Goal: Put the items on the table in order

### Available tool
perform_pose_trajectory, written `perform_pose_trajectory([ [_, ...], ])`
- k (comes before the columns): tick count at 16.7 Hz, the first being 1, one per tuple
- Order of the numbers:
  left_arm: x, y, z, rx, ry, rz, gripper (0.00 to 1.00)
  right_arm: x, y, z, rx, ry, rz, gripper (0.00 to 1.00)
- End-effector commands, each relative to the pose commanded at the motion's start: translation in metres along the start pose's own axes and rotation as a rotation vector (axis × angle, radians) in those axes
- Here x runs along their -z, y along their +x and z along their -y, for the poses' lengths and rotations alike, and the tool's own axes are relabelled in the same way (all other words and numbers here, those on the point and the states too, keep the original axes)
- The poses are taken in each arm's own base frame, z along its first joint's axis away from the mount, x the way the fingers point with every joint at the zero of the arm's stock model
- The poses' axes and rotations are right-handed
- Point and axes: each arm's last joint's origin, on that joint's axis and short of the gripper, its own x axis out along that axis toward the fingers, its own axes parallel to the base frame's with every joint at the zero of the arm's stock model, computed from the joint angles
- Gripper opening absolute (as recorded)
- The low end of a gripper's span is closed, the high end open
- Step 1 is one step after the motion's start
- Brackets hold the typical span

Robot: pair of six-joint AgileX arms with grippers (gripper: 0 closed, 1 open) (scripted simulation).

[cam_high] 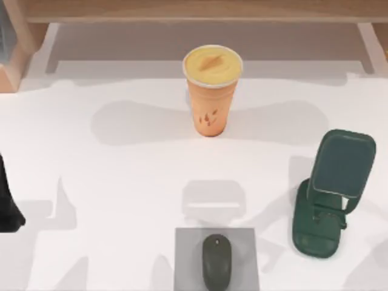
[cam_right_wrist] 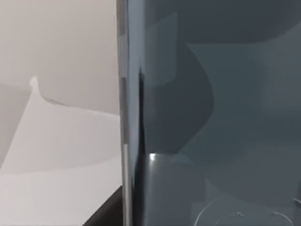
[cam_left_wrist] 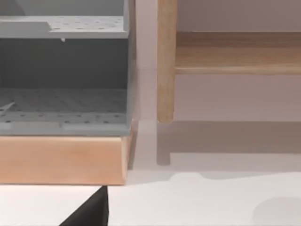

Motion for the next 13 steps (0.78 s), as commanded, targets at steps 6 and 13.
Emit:
perform_pose_trajectory([
  [6,0.000,0.000,0.000,0.000,0.000,0.000,1.00,-0.045,-0.091,-0.077,0.382,0.064,0.147,0.00],
  [13,0.000,0.000,0.000,0.000,0.000,0.000,1.00,-0.020,-0.170,-0.237,0.586,0.373,0.686,0.00],
])
